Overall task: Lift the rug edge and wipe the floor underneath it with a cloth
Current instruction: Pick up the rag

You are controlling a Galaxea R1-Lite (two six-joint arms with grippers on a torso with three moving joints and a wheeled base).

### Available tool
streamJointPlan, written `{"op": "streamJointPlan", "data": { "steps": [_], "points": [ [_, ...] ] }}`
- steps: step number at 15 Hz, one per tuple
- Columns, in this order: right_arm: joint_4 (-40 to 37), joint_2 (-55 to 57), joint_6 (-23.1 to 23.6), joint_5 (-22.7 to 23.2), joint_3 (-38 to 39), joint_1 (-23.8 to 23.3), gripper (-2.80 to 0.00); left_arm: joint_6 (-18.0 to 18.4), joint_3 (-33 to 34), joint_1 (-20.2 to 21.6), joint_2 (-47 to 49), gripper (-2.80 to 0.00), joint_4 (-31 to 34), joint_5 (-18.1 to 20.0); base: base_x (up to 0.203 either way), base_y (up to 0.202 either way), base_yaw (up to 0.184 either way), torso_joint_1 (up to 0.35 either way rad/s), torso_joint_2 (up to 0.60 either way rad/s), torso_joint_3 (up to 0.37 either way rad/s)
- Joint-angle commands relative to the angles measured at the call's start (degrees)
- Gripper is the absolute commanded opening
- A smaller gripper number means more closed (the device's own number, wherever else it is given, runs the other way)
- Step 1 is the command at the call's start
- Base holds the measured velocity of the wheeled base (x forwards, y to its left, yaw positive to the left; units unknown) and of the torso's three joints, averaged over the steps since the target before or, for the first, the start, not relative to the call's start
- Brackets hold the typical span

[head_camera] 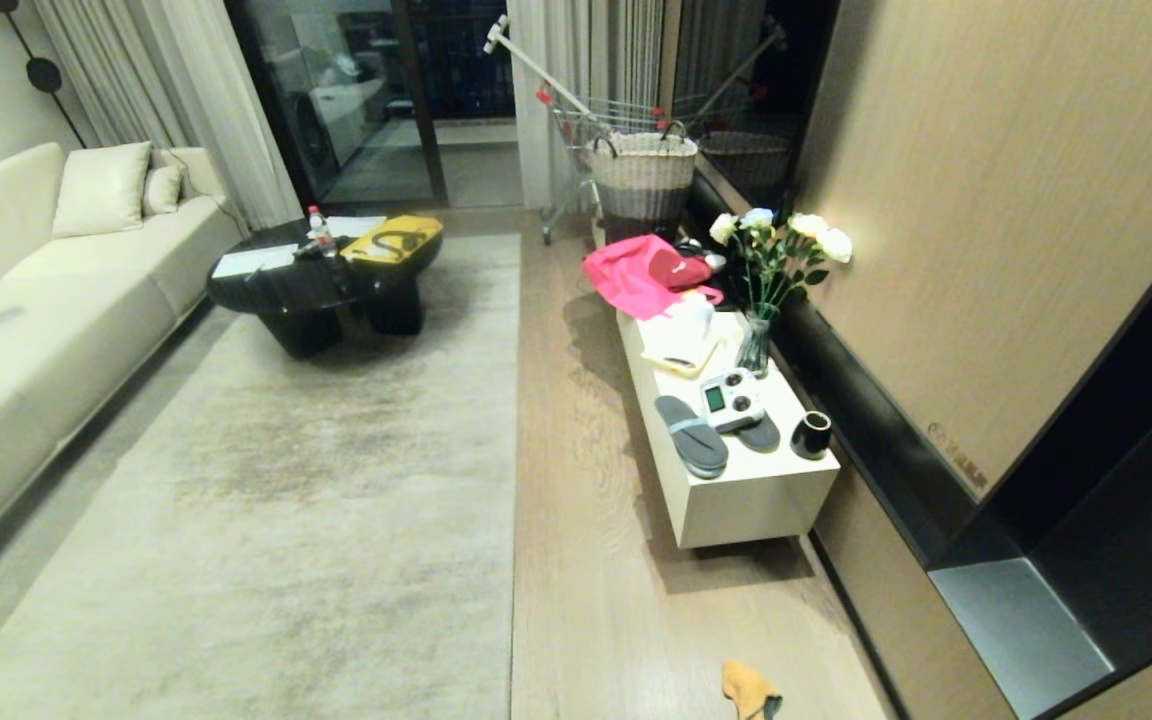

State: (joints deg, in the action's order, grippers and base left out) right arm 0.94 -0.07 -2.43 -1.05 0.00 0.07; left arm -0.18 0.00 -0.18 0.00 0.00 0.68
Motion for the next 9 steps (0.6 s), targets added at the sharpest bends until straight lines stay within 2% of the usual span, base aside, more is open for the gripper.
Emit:
{"op": "streamJointPlan", "data": {
  "steps": [1,9],
  "points": [
    [0.11,0.07,-0.04,-0.01,0.0,0.01,-2.8,0.0,0.0,-0.01,0.0,-2.8,0.0,0.02,0.0,0.0,0.0,0.0,0.0,0.0],
    [0.03,0.07,-0.04,-0.01,0.0,0.01,-2.8,0.0,0.0,0.01,0.0,-2.8,0.0,0.02,0.0,0.0,0.0,0.0,0.0,0.0]
  ]
}}
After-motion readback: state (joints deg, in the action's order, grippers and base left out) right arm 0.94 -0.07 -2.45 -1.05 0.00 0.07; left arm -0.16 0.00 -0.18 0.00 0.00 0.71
